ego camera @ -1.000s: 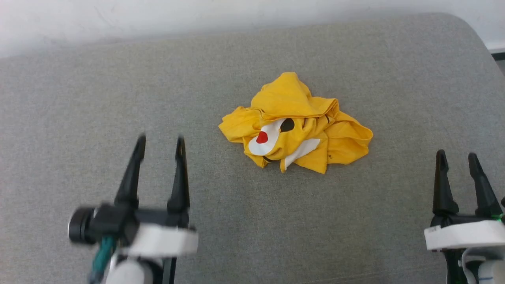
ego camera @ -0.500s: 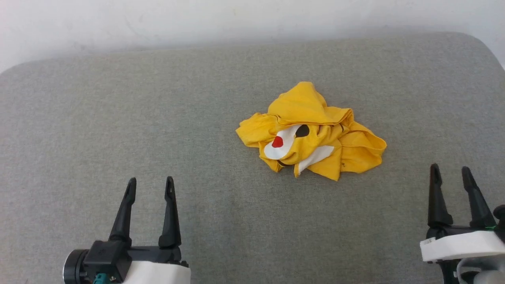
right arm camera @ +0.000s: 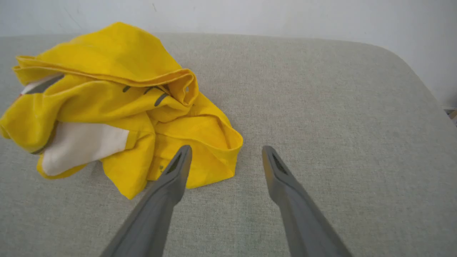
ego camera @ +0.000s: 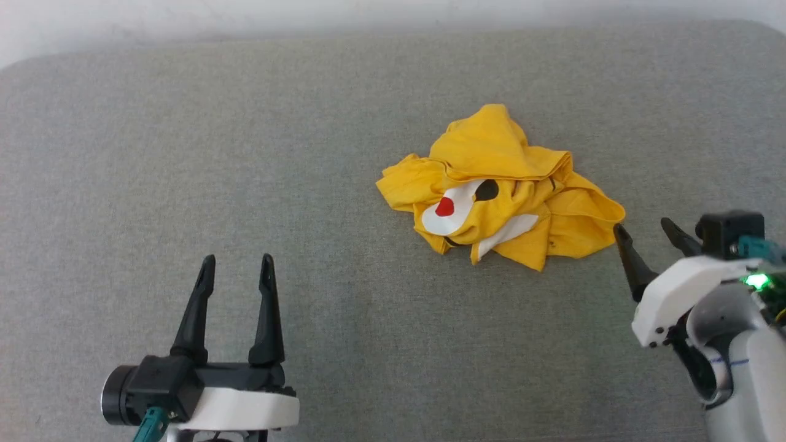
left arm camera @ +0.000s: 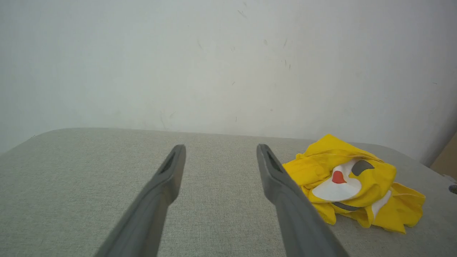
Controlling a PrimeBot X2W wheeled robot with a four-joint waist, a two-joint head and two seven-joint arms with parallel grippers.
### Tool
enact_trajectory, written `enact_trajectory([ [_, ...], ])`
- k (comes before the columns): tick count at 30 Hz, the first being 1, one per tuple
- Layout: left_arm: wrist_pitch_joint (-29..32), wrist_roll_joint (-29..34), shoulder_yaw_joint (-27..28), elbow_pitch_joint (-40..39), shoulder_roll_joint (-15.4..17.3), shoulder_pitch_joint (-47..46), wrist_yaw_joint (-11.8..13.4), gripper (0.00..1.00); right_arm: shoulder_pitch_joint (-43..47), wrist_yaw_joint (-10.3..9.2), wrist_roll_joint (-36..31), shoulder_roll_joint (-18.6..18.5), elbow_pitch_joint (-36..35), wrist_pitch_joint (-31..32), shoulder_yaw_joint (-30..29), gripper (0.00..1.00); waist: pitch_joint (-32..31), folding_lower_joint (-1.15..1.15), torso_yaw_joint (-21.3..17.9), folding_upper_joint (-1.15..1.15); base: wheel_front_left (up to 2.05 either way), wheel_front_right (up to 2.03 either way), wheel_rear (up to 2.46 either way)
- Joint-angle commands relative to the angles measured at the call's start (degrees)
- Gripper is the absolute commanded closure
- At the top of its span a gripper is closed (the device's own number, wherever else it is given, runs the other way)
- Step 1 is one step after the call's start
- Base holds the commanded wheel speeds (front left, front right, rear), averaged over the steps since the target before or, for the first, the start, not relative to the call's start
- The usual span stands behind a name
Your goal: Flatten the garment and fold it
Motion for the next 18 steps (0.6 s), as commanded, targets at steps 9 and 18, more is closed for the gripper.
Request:
enact_trajectory([
  [9, -0.3, 0.3, -0.5, 1.1, -0.4, -3.8, -1.2, 0.00, -7.9, -0.11, 4.5, -8.7, 2.4, 14.7, 7.6, 0.00, 5.6, -0.01, 3.7, 0.00, 0.00, 0.00, 0.00],
  [18, -0.3, -0.8, -2.3, 2.2, -0.4, -7.3, -1.4, 0.00, -13.3, -0.11, 6.3, -10.2, 9.8, 18.0, 10.5, 0.00, 10.3, -0.01, 6.7, 0.00, 0.00, 0.00, 0.00],
])
